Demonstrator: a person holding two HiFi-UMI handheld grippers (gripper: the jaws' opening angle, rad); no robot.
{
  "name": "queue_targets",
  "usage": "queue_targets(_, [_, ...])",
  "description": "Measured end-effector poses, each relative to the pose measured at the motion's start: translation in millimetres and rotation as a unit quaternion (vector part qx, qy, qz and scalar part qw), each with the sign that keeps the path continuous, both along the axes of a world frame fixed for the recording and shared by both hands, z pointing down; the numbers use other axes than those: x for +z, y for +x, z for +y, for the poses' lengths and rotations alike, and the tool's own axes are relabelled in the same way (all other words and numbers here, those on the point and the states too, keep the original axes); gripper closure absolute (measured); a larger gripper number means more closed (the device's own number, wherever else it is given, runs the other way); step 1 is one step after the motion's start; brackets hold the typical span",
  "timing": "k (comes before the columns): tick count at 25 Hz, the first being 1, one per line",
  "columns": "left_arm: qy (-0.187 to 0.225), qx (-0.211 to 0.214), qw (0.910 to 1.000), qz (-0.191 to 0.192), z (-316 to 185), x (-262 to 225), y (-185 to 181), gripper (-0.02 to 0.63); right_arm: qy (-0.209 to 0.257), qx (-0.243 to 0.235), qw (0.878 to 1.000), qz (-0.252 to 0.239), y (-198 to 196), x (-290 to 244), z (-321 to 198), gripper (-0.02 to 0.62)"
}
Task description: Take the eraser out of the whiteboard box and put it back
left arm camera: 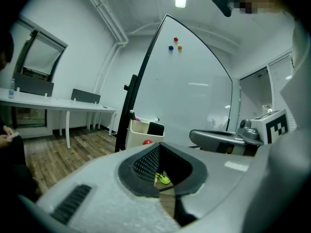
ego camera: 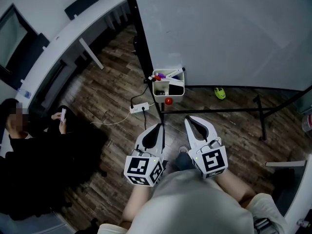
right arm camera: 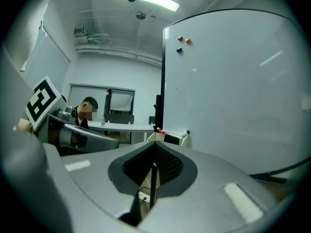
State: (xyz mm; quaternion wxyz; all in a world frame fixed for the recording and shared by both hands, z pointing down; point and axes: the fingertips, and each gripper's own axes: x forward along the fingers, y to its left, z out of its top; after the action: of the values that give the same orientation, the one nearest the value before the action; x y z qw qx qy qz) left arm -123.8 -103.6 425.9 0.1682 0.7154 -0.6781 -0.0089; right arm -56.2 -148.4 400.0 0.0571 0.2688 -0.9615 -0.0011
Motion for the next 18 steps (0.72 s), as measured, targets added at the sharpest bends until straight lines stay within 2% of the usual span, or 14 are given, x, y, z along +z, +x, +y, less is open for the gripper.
queue_targets(18, [-0.009, 0.015, 0.9998, -0.004, 74.8, 3.9, 34.9, 0.604, -0.012, 0.002, 1.000, 0.001, 36.8, 1.2, 83.0, 0.591])
